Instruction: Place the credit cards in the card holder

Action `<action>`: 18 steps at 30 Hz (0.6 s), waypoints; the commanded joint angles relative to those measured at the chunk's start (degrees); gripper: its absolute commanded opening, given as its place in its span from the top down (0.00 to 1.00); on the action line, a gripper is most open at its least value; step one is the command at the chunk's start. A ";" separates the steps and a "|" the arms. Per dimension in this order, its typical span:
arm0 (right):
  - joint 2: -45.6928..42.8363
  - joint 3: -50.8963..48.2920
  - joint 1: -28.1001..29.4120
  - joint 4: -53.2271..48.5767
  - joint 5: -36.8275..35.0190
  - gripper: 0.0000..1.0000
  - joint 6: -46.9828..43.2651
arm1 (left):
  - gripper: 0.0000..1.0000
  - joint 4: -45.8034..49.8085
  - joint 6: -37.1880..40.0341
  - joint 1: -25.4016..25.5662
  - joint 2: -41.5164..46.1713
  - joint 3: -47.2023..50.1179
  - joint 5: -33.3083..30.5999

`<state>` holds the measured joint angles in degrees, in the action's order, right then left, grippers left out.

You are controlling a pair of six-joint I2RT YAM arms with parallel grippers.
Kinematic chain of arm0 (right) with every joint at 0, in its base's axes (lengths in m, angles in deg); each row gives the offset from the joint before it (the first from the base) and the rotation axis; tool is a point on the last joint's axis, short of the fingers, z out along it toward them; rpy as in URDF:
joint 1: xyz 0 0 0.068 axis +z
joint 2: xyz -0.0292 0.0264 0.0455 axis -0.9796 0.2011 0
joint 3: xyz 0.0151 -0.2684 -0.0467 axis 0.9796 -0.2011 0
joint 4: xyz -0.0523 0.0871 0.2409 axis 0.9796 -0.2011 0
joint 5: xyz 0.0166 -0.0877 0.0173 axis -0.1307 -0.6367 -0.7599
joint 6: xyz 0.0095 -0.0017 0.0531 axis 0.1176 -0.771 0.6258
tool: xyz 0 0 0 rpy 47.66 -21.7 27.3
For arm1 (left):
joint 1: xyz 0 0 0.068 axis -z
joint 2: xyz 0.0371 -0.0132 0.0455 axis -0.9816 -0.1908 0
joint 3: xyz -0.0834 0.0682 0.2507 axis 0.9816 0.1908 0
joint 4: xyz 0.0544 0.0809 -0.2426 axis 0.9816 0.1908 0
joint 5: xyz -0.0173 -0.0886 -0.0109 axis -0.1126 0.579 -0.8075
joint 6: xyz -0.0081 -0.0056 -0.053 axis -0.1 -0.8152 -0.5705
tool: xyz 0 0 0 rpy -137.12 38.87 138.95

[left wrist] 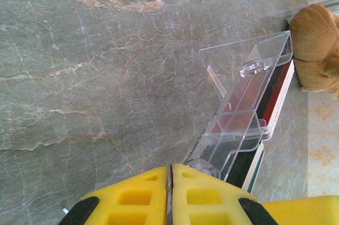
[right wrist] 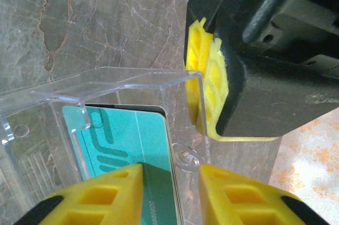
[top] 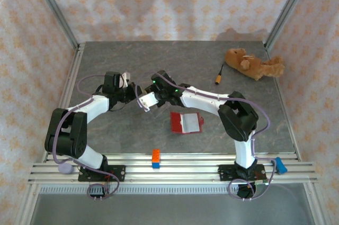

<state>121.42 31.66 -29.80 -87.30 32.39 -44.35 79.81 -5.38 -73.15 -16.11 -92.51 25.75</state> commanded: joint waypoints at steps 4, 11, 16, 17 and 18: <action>-0.81 1.64 -0.79 0.32 -1.22 0.78 -0.31 | 0.89 4.26 0.38 0.13 -1.28 -0.70 1.13; -1.57 3.16 -0.79 -4.92 0.23 0.98 -1.10 | 0.89 4.69 0.37 0.13 -1.22 -0.95 0.86; -1.63 3.79 -0.85 -7.35 1.28 0.98 -1.31 | 0.89 4.91 0.58 0.13 -1.40 -1.02 0.95; -1.41 4.31 -0.95 -8.23 1.39 0.97 -1.36 | 0.89 4.87 0.54 0.13 -1.56 -1.10 1.16; -1.23 4.95 -0.88 -9.30 1.60 0.95 -1.36 | 0.89 4.78 0.59 0.13 -1.65 -1.11 1.29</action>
<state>121.26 34.26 -30.21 -93.05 33.33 -45.25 80.46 -5.36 -73.15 -16.33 -92.99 25.70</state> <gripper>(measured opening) 0.051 0.110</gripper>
